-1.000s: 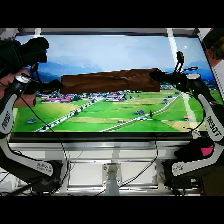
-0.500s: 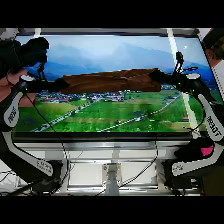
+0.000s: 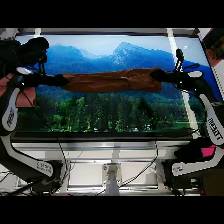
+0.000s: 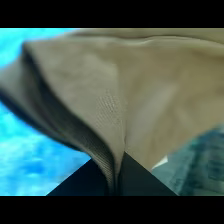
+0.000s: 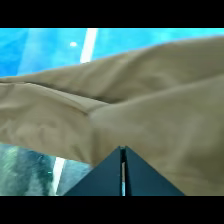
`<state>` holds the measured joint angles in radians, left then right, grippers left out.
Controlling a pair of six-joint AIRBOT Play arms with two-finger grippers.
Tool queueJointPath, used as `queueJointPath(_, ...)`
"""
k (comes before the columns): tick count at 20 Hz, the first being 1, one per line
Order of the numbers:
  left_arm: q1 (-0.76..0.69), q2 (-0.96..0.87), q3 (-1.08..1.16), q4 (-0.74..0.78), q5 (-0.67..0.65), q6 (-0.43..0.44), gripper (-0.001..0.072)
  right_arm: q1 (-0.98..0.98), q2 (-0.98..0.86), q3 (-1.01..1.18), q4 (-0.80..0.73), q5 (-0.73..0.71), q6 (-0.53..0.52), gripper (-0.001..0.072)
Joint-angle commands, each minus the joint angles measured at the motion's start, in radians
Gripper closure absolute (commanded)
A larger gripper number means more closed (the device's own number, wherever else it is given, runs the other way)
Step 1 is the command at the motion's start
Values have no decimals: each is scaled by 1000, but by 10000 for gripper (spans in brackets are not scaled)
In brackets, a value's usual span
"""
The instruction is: Fold the clothes and pants, and hang the long-sleeved shirts on hangers.
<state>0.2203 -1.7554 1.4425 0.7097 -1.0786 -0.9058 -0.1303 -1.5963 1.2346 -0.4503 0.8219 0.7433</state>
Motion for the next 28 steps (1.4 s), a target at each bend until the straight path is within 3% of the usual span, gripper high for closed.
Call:
queueJointPath(1, 2, 111, 17, -4, -117, -26, 686, 66, 15, 59, -18, 38, 6, 694)
queueJointPath(8, -2, 274, 17, -8, -228, -37, 686, 363, -13, 179, -303, -163, 337, 696)
queueJointPath(13, -43, 324, 17, -21, -229, -37, 686, 517, -134, 220, -339, -172, 515, 697)
queueJointPath(20, -135, 323, 17, -76, -219, -37, 685, 660, -308, 336, -339, -108, 681, 697)
queueJointPath(28, -152, 323, 17, -120, -131, -36, 685, 718, -397, 380, -328, -79, 764, 697)
